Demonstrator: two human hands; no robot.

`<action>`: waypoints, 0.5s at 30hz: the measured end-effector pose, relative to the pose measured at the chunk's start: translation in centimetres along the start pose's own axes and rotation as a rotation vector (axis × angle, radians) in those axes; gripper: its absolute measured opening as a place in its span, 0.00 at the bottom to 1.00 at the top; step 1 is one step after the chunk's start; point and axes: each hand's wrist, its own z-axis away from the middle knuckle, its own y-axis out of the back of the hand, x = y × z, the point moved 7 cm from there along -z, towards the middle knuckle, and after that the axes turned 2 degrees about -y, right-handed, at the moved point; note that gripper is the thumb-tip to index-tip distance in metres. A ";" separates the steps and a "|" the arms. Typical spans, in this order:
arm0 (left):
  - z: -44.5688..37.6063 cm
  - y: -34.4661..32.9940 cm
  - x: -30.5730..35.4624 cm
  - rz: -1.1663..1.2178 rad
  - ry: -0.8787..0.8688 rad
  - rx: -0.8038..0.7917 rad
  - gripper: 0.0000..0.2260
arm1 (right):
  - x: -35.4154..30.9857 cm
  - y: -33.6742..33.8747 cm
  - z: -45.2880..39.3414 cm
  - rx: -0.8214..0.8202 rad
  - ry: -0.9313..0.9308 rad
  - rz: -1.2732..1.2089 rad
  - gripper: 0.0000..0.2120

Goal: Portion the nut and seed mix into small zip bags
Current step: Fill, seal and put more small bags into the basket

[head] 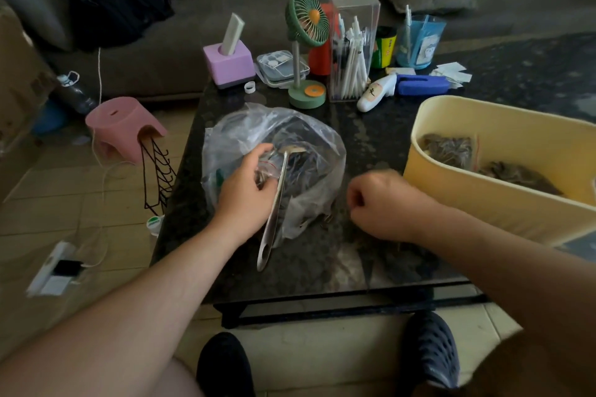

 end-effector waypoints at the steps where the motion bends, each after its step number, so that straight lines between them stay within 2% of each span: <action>1: 0.1 0.0 0.1 0.004 0.006 0.009 0.24 | 0.5 -0.8 0.4 -0.036 -0.007 0.018 0.03; 4: 0.5 0.0 0.3 0.025 0.030 0.032 0.23 | -0.1 -2.5 0.6 -0.036 0.080 0.039 0.13; 8: 1.1 -0.1 0.3 0.021 0.045 0.035 0.24 | -1.9 -3.1 -0.4 0.000 0.159 -0.024 0.18; 12: 1.4 0.0 0.3 0.022 0.046 0.043 0.23 | -2.6 -2.8 -1.6 0.041 0.120 -0.005 0.17; 15: 1.6 0.2 0.3 0.036 0.059 0.056 0.24 | -3.5 -3.3 -2.1 0.025 0.121 0.033 0.12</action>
